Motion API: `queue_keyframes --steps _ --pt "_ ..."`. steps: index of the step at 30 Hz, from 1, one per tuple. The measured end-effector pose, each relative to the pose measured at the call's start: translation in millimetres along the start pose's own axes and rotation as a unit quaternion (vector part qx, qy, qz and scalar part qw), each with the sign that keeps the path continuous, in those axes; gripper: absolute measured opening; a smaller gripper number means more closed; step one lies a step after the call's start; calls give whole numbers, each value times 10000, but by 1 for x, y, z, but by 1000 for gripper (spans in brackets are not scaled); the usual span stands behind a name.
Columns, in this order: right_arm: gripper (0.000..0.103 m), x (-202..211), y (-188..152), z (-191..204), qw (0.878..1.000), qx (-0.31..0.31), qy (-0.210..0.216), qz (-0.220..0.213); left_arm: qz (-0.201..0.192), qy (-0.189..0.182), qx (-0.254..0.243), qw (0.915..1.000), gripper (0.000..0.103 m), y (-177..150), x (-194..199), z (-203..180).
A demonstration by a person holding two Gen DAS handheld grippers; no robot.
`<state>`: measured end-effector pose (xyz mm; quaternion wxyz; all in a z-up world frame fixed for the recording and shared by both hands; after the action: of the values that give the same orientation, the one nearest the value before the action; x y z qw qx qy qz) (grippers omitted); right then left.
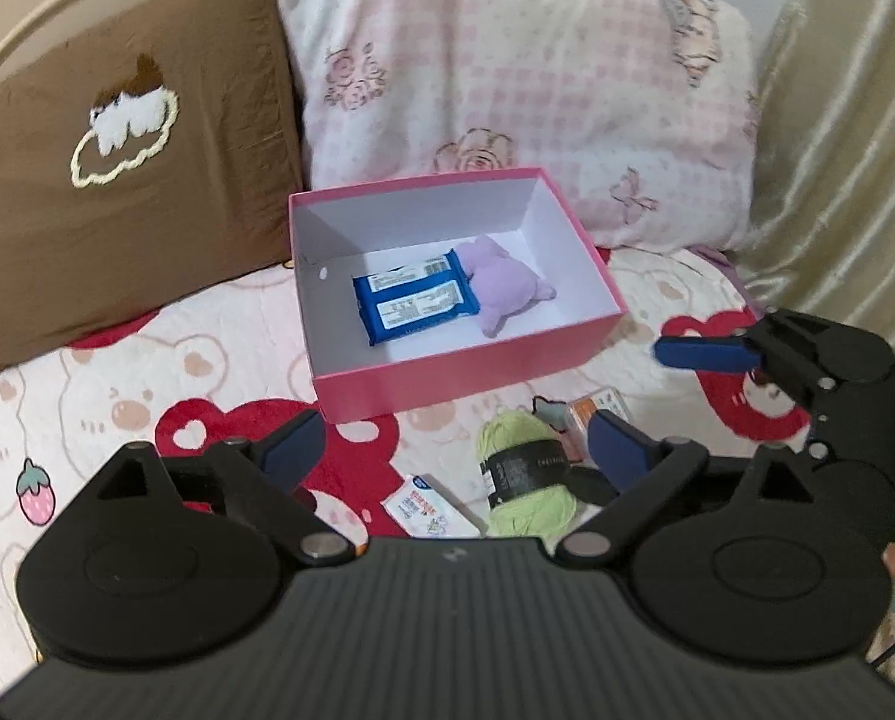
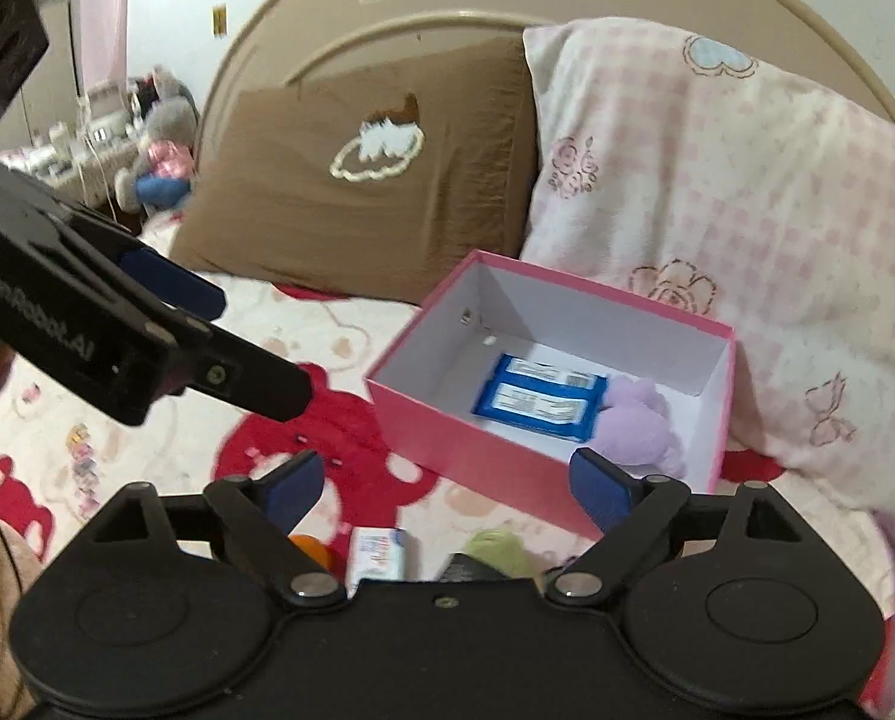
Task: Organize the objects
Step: 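Withdraw the left gripper from the box toward the orange ball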
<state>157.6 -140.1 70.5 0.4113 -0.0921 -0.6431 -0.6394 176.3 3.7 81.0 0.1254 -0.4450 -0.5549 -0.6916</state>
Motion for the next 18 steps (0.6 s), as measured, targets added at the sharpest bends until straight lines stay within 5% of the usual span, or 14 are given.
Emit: queue_keyframes --steps 11,18 --pt "91 -7 -62 39 9975 -68 672 187 180 -223 47 9996 95 -54 -25 2" --pt "91 -22 -83 54 9979 149 530 336 108 -355 177 9992 95 -82 -37 16"
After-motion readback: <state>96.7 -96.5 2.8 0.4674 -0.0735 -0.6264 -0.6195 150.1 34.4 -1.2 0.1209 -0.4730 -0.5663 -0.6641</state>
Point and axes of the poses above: each gripper's, at about its wrist camera, not at the fingertips, and x roughly against the way its jaws point, z to its left, y to its top, the point moved 3 cm from there along -x, roughly the way its jaws point, and after that the axes turned 10 degrees about -x, right-handed, at the moved point
